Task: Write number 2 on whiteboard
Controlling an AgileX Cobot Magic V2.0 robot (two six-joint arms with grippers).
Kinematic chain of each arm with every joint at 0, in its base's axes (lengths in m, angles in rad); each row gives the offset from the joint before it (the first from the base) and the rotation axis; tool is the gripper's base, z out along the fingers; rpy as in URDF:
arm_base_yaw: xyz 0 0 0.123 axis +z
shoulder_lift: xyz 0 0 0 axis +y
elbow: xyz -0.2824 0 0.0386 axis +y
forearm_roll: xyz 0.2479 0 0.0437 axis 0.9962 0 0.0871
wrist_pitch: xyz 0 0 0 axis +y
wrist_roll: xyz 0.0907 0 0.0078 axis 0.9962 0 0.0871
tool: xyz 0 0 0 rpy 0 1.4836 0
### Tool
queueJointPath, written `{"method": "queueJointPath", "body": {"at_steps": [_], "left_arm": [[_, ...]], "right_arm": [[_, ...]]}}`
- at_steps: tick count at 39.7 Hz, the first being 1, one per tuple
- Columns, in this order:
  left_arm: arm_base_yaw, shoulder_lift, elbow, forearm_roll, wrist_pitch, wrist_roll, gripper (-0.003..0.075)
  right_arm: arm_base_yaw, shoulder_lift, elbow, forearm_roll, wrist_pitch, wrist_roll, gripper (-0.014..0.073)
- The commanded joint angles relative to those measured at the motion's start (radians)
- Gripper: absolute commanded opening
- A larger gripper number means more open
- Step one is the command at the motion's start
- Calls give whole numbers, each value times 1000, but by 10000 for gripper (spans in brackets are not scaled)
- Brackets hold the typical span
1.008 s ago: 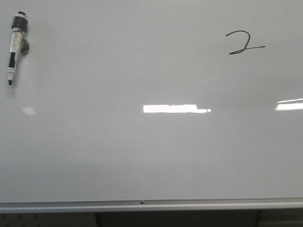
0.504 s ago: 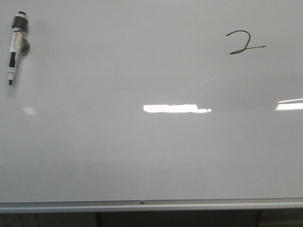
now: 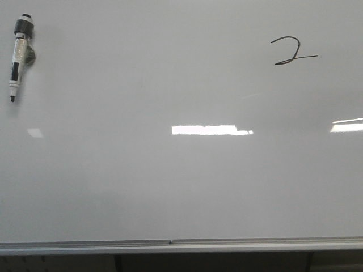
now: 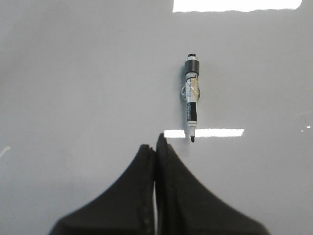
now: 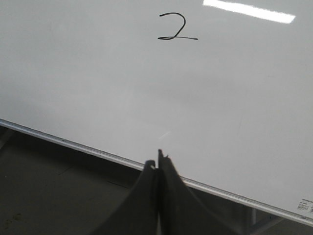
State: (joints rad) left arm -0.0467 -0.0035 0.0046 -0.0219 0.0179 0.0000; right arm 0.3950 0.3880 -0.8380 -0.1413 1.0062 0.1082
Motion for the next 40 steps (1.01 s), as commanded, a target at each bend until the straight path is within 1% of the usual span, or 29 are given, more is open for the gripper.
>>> {"method": "queueJointPath", "body": {"at_steps": [1, 5, 9, 11, 13, 15, 22, 29, 40], "left_arm": [[-7, -20, 23, -10, -86, 0, -19], [-7, -20, 23, -10, -86, 0, -20], [-7, -20, 23, -10, -86, 0, -20], [-7, -20, 23, -10, -86, 0, -19], [-7, -20, 23, -10, -86, 0, -20], [-7, -20, 23, -10, -86, 0, -19], [-7, -20, 23, -10, -86, 0, -20], [-7, -20, 23, -10, -86, 0, -19], [-7, -20, 23, -10, -86, 0, -19]], "right_arm": [[-8, 12, -20, -18, -74, -4, -69], [-13, 0, -3, -20, -80, -4, -69], [-86, -56, 83, -21, -124, -4, -67], [-125, -95, 146, 12, -192, -34, -64], [-166, -149, 226, 52, -277, -100, -64], [-199, -194, 299, 87, -386, -153, -64], [-304, -314, 538, 125, -686, -163, -69], [-365, -398, 703, 132, -875, -162, -69], [-376, -413, 865, 136, -1086, -162, -69]]}}
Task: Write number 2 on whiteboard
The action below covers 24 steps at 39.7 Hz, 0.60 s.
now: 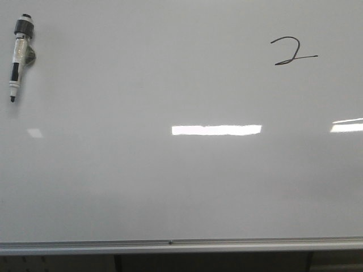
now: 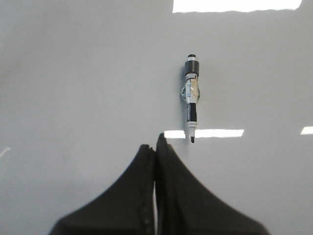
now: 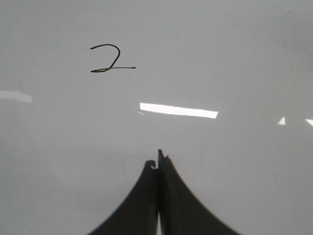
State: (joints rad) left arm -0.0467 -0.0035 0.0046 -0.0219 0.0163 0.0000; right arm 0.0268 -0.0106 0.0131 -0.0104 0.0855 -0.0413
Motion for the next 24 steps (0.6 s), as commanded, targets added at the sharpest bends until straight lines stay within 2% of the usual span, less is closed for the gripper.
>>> {"method": "queueJointPath", "body": {"at_steps": [1, 24], "left_arm": [[-7, -20, 23, -10, -84, 0, -20], [-7, -20, 23, -10, -84, 0, -20]], "right_arm": [[-8, -15, 17, 10, -167, -12, -69], [-8, -15, 14, 10, -170, -12, -69]]}}
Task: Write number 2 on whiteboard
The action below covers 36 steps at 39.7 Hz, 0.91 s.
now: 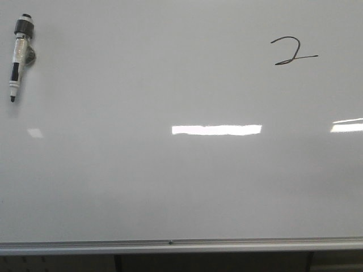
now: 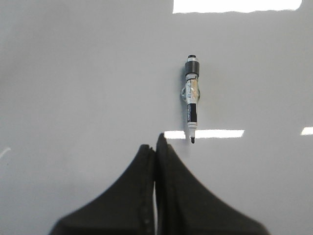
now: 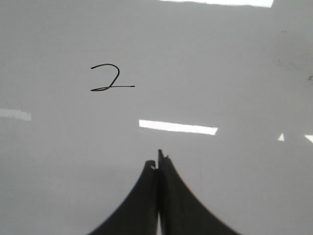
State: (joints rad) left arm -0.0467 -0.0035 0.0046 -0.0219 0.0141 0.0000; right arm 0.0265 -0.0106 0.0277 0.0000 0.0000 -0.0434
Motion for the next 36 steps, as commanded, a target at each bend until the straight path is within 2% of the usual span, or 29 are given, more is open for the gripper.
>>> {"method": "queueJointPath", "body": {"at_steps": [1, 22, 30, 36], "left_arm": [[-7, -20, 23, -10, -82, 0, -20], [-7, -20, 23, -10, -82, 0, -20], [-7, -20, 23, -10, -82, 0, -20], [-7, -20, 23, -10, -82, 0, -20]], "right_arm": [[-8, -15, -1, 0, -84, -10, -69], [-23, -15, -1, 0, -84, -10, -69], [25, -16, -1, 0, -84, -10, -69], [12, -16, -1, 0, -84, -10, -69]]}}
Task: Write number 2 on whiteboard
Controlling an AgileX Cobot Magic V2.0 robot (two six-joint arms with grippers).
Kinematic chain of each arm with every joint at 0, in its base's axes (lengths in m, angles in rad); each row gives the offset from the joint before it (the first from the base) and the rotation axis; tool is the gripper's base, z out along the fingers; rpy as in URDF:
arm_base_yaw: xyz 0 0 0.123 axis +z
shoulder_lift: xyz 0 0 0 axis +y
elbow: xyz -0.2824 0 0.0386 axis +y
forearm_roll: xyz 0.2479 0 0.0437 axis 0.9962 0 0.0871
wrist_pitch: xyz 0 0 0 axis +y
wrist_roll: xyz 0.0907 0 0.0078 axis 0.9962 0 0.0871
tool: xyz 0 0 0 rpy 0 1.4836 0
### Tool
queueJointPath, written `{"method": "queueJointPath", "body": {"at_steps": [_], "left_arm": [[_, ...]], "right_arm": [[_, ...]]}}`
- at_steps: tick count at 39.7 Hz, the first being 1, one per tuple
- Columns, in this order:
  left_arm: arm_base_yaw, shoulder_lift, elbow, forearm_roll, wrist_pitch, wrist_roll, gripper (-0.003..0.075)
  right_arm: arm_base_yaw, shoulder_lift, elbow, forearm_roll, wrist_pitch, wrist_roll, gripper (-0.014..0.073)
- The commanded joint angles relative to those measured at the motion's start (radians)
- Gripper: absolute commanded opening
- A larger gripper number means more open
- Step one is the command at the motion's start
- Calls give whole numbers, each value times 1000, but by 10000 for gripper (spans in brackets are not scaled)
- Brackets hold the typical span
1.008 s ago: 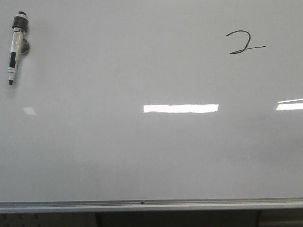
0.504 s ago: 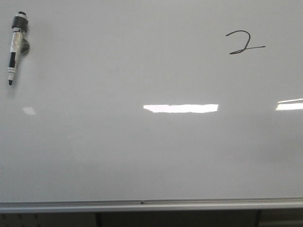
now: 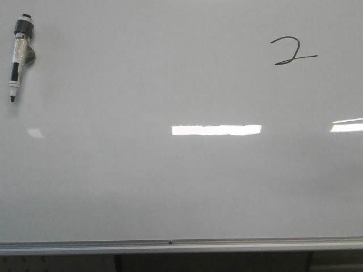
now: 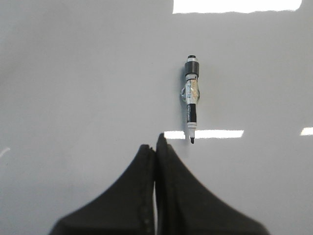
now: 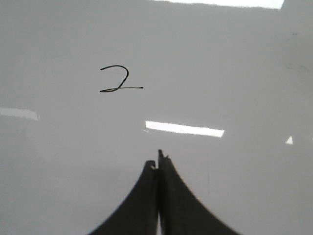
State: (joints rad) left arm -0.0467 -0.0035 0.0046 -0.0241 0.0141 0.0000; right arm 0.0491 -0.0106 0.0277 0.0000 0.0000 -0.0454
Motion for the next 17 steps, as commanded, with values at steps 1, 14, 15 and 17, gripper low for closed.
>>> {"method": "queueJointPath", "body": {"at_steps": [1, 14, 15, 17], "left_arm": [[-7, -20, 23, -7, -82, 0, -19], [-7, -20, 23, -7, -82, 0, -20], [-7, -20, 23, -7, -82, 0, -20], [-7, -20, 23, -7, -82, 0, -20]], "right_arm": [[-12, -16, -1, 0, -84, -8, -69], [-46, -16, -1, 0, -84, -8, -69], [-46, -16, -1, 0, -84, -8, -69], [-46, -16, -1, 0, -84, -8, -69]]}}
